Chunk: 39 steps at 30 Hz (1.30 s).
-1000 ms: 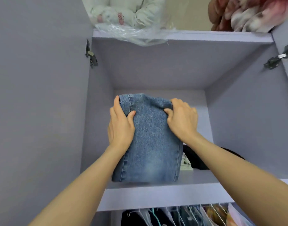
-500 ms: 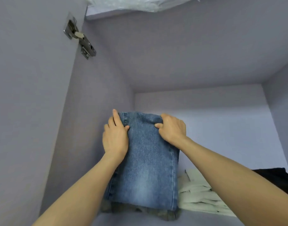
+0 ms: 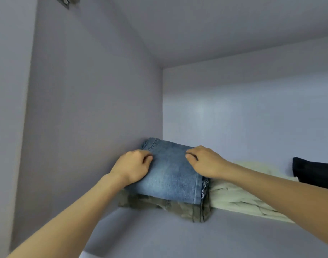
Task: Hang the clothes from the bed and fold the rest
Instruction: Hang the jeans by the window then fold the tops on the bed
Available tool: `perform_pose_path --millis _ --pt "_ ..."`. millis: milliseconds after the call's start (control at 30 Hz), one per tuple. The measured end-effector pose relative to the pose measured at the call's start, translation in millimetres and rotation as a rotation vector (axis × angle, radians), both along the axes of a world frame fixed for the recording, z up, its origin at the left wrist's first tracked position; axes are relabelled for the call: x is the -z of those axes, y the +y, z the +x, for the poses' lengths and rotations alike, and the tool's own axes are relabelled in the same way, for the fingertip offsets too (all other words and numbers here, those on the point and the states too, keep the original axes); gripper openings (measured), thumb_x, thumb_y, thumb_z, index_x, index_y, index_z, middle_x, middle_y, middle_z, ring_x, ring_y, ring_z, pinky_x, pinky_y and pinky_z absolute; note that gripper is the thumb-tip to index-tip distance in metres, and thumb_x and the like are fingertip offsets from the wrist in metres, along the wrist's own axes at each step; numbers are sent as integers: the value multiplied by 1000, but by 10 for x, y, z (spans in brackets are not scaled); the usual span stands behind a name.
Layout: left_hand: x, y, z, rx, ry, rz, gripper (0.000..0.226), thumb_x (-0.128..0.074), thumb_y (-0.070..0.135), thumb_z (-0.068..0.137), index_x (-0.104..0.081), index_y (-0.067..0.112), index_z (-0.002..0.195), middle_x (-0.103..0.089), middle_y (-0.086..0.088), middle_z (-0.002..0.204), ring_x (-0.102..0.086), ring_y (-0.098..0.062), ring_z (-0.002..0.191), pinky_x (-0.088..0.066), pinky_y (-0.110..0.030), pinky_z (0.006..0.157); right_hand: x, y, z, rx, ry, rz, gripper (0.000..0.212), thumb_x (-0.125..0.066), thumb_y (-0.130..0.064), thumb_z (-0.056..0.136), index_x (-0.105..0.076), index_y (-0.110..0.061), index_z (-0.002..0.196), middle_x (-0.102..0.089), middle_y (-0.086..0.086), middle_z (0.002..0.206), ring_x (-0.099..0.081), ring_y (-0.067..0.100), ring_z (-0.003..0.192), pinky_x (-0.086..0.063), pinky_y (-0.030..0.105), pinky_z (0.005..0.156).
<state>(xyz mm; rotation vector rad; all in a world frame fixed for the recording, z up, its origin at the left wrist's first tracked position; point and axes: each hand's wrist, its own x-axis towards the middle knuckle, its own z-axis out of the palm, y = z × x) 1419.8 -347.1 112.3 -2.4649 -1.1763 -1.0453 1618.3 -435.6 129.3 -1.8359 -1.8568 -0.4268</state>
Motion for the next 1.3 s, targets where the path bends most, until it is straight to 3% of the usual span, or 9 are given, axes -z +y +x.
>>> perform_pose_path --millis 167,267,433,567,800,933,1033,1133,1300 --pt "380 -141 -66 51 76 184 49 -14 41 100 -49 30 132 -46 16 139 -36 -3 131 -18 -28 112 502 -294 -176 -138 -310 9 70 -27 -64 88 -16 -29 147 -19 -5 154 -12 19 143 -12 48 115" --pt "405 -151 -4 -51 97 265 68 4 45 89 -45 31 134 -45 16 140 -39 -5 129 -21 -25 109 561 -215 -171 -56 -551 3 70 -29 -57 92 1 -28 149 -5 -3 157 -2 30 144 -8 57 113" --pt "261 81 268 -128 103 132 44 -16 37 101 -37 32 139 -42 12 143 -41 -14 129 -31 -32 101 406 42 -110 7 -448 -92 62 -28 -46 97 5 -33 148 -6 1 158 -4 35 143 -7 56 113" --pt "321 145 293 -70 220 -159 47 -10 41 101 -14 37 147 -15 8 156 -9 -12 144 -12 -38 114 504 80 -91 6 -365 -278 63 -22 -59 94 5 -37 147 7 -1 158 13 31 143 7 55 114" --pt "623 -136 1 -92 266 -232 51 -13 43 100 5 38 147 11 4 157 13 -15 144 4 -46 116 627 -189 -330 101 -243 -390 70 -22 -60 93 15 -32 146 21 -1 155 25 28 140 7 49 116" --pt "767 -382 -327 -46 194 -219 60 -41 38 96 -12 33 148 2 0 158 2 -20 145 -14 -49 114 711 -480 -484 118 -130 -346 67 -33 -49 96 1 -28 149 12 1 157 18 28 143 -1 47 117" --pt "860 -670 -541 -38 -65 -102 50 -45 29 94 -33 26 142 -18 -3 154 -19 -23 140 -28 -45 108 790 -733 -712 66 -53 -201 55 -38 -39 97 -24 -20 147 -18 4 155 -12 27 143 -19 44 115" --pt "1093 -1037 -739 -52 -205 -14 47 -46 24 94 -38 22 140 -25 -2 152 -27 -23 136 -30 -41 105 1012 -1004 -1017 -57 97 48 34 -42 -27 96 -55 -14 124 -52 5 132 -46 23 121 -39 37 100" --pt "1798 -1829 -1149 -34 -320 6 43 -50 19 92 -47 20 134 -37 0 145 -36 -19 132 -29 -35 103 1630 -1576 -1621 -396 471 525 25 -45 -18 90 -65 -14 104 -60 -13 98 -51 4 96 -36 11 83"
